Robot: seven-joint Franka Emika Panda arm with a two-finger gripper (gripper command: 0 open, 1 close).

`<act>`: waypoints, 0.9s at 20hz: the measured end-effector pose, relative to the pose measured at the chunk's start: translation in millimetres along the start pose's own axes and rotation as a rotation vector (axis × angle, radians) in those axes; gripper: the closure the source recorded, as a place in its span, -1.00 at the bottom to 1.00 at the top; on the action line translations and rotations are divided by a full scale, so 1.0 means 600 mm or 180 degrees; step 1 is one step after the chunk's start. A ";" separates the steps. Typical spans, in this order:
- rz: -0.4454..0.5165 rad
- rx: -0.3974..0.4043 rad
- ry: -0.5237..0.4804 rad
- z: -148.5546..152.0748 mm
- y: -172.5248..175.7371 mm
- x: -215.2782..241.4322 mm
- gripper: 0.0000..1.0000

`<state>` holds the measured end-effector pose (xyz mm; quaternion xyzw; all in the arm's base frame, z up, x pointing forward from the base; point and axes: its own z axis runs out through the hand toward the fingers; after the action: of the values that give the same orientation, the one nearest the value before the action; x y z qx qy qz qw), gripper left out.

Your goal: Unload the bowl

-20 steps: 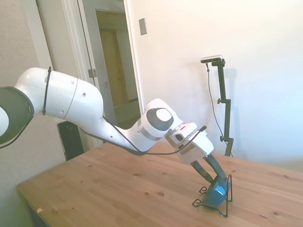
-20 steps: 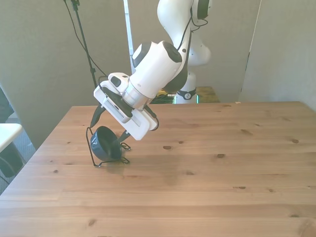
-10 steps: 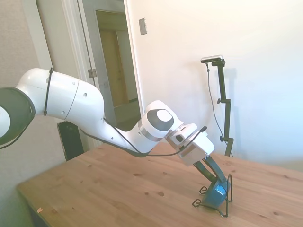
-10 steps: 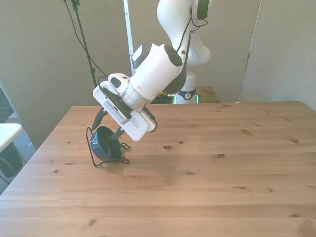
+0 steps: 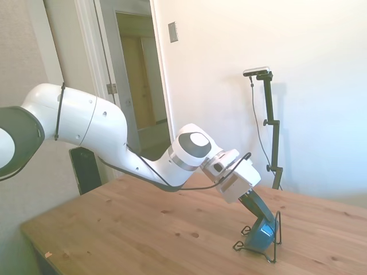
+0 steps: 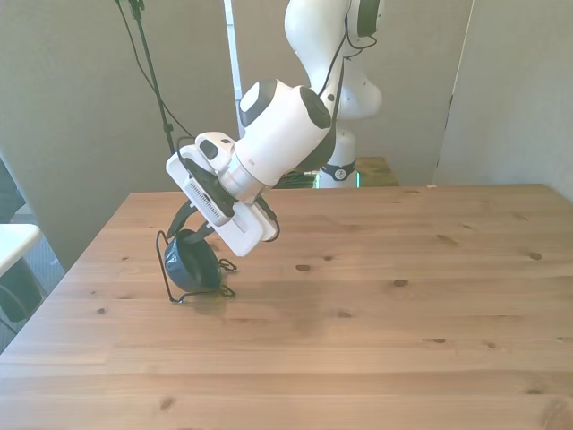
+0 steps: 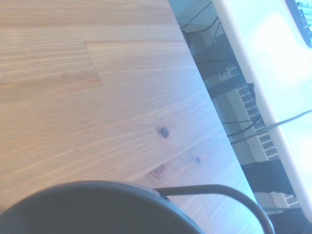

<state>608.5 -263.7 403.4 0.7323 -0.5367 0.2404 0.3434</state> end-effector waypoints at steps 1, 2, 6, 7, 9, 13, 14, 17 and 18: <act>-0.0006 -0.0016 0.0011 0.000 0.000 0.001 1.00; -0.0023 -0.0044 0.0037 0.001 0.000 0.000 1.00; -0.0053 -0.0139 0.0160 -0.009 -0.008 -0.010 1.00; -0.0046 -0.0150 0.0194 -0.015 -0.011 -0.012 1.00; -0.0032 -0.0156 0.0270 -0.030 -0.019 -0.015 1.00; -0.0034 -0.0240 0.0455 -0.062 -0.033 -0.021 1.00; -0.0032 -0.0245 0.0483 -0.072 -0.039 -0.026 1.00; 0.0004 -0.0134 0.0543 -0.119 -0.064 -0.045 1.00; 0.0003 -0.0060 0.0550 -0.140 -0.073 -0.054 1.00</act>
<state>641.3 -171.3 424.1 0.7052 -0.5077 0.2978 0.3952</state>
